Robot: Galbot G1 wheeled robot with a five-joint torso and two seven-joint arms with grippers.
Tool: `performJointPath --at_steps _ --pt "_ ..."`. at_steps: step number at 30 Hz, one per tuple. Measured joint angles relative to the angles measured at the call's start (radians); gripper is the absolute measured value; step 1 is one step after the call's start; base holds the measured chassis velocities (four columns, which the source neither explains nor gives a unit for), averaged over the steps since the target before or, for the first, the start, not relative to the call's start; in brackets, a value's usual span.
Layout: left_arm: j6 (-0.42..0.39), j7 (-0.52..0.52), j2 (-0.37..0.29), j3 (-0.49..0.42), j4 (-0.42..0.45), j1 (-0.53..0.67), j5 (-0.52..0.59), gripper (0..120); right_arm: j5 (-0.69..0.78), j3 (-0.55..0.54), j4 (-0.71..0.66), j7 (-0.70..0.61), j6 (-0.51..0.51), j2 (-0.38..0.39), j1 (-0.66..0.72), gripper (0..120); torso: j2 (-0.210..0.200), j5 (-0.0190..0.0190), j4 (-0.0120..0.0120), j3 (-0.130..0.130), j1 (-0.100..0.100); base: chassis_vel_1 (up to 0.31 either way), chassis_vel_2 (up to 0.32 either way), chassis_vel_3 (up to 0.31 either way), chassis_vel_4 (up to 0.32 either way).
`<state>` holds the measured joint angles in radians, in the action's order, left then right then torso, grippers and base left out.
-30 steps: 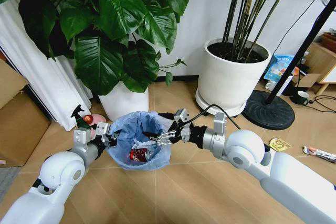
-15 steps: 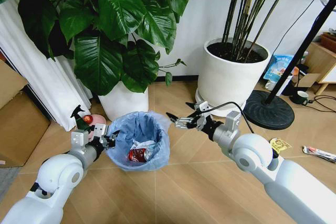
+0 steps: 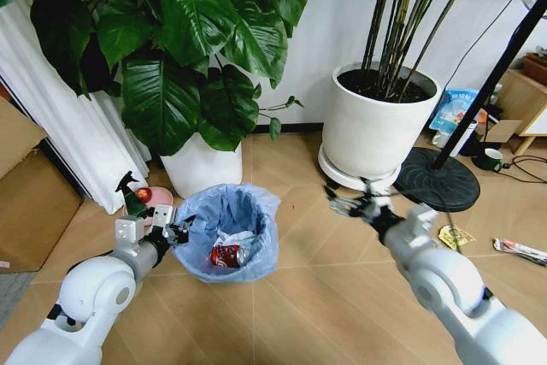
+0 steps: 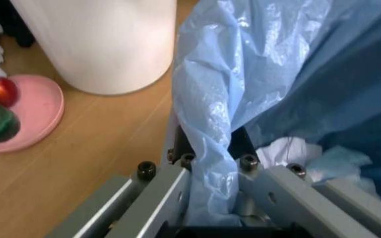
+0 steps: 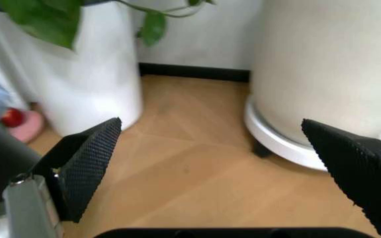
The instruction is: Pick up the trash bin and place the garbage on the floor into it.
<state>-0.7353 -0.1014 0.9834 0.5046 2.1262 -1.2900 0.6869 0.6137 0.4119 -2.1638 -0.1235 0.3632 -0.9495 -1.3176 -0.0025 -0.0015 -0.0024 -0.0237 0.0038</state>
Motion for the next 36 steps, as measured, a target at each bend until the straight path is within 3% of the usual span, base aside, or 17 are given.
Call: performJointPath --at_steps 4,8,25,36 --pt "0.0 0.0 0.009 -0.006 0.01 -0.019 -0.009 0 -0.091 0.134 -0.024 0.045 -0.015 -0.082 -0.172 100 0.0 0.0007 0.0 0.0 0.0 0.0 0.0 0.0 0.0" --pt "0.0 0.0 0.013 -0.006 0.017 -0.034 -0.016 0 -0.121 0.186 -0.021 0.073 -0.034 -0.12 -0.22 100 0.0 0.0006 0.0001 0.0 0.0 0.0 0.0 0.0 0.0" --pt "0.0 0.001 0.011 0.0 0.014 -0.029 -0.015 0 -0.138 0.203 -0.009 0.086 -0.058 -0.15 -0.249 100 0.0 0.0005 0.0001 0.0 0.0 -0.038 -0.071 0.038 0.071" --pt "0.0 0.001 0.007 0.002 0.015 -0.029 -0.015 0 -0.138 0.203 0.0 0.086 -0.058 -0.166 -0.254 100 0.0 0.0005 0.0004 0.0 0.0 0.105 -0.139 -0.093 0.14"
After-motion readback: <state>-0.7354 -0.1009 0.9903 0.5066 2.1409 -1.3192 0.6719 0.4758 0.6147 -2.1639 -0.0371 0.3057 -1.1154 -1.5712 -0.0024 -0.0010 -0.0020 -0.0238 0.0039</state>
